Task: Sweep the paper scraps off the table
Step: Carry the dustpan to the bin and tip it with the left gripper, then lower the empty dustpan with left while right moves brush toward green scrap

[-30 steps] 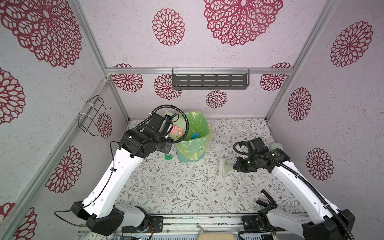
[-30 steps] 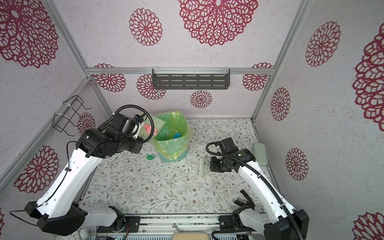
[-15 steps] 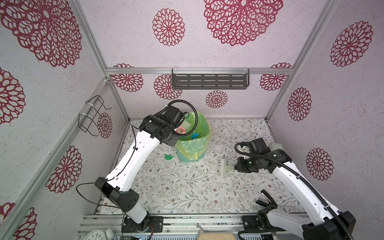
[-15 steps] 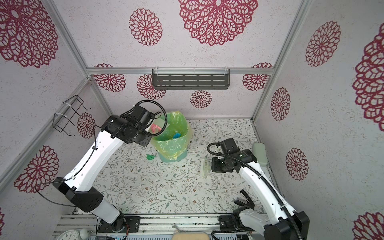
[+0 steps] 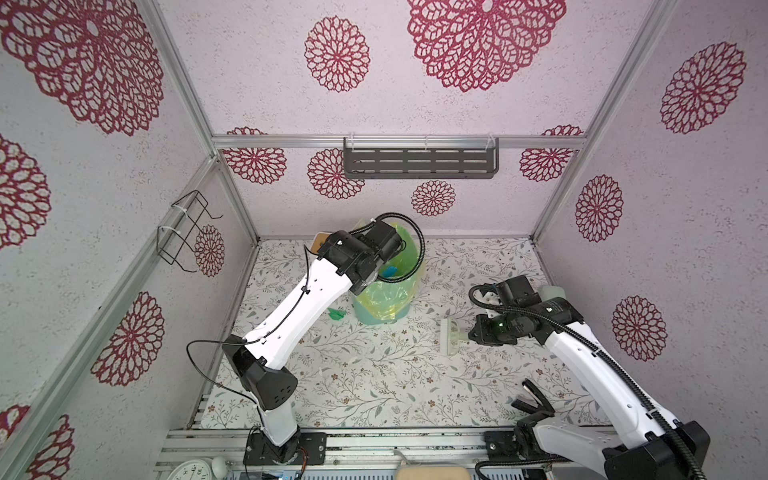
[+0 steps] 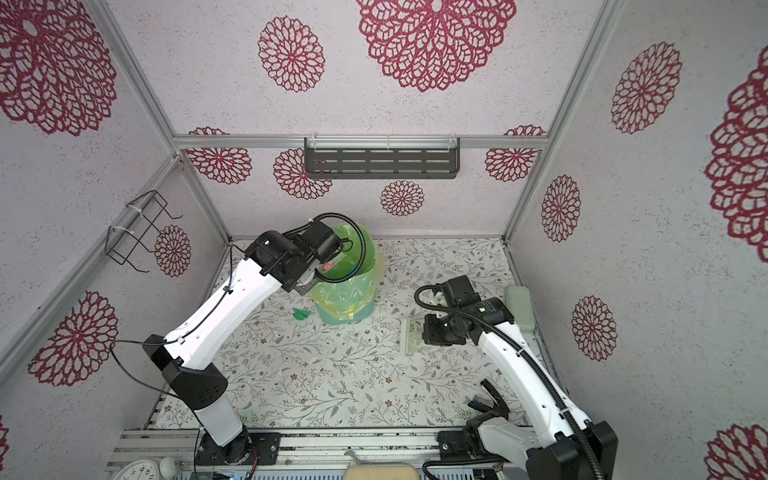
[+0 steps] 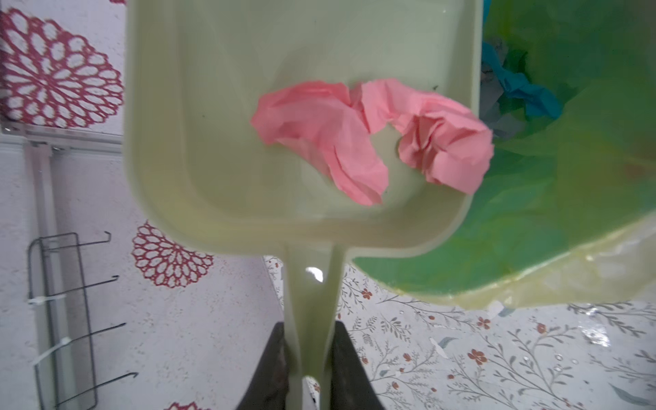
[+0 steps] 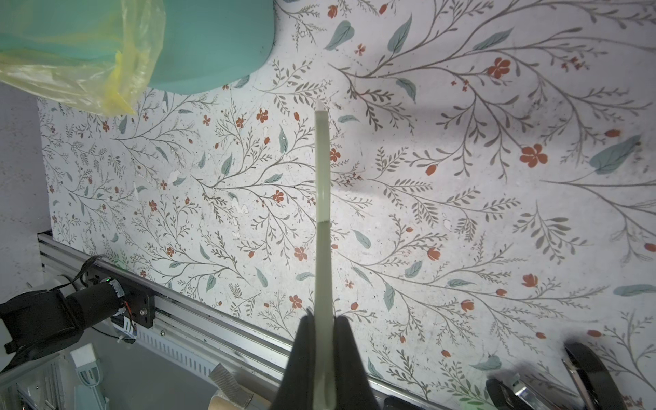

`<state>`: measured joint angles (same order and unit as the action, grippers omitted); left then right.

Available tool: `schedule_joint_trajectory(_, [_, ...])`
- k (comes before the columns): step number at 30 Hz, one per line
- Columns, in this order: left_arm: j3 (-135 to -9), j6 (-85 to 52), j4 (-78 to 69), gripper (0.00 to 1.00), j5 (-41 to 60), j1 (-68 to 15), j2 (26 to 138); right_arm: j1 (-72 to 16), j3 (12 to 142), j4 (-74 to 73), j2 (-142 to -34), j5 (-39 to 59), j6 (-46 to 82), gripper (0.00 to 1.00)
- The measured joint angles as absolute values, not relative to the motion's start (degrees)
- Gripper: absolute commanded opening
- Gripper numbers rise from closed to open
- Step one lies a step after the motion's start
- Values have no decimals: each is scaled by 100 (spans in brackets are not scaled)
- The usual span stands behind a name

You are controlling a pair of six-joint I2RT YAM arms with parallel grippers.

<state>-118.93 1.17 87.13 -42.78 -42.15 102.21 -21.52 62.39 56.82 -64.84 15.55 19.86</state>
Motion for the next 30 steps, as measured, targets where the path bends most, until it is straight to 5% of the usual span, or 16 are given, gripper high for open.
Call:
schedule_joint_trajectory(15, [-10447, 1614, 7397, 6, -6517, -4700, 9974, -2130, 6309, 5771, -6661, 1695, 1848, 0])
schedule_joint_trajectory(30, [-11054, 1212, 7358, 6, -6228, -4591, 9535, -2845, 6222, 5317, -6377, 1883, 2023, 0])
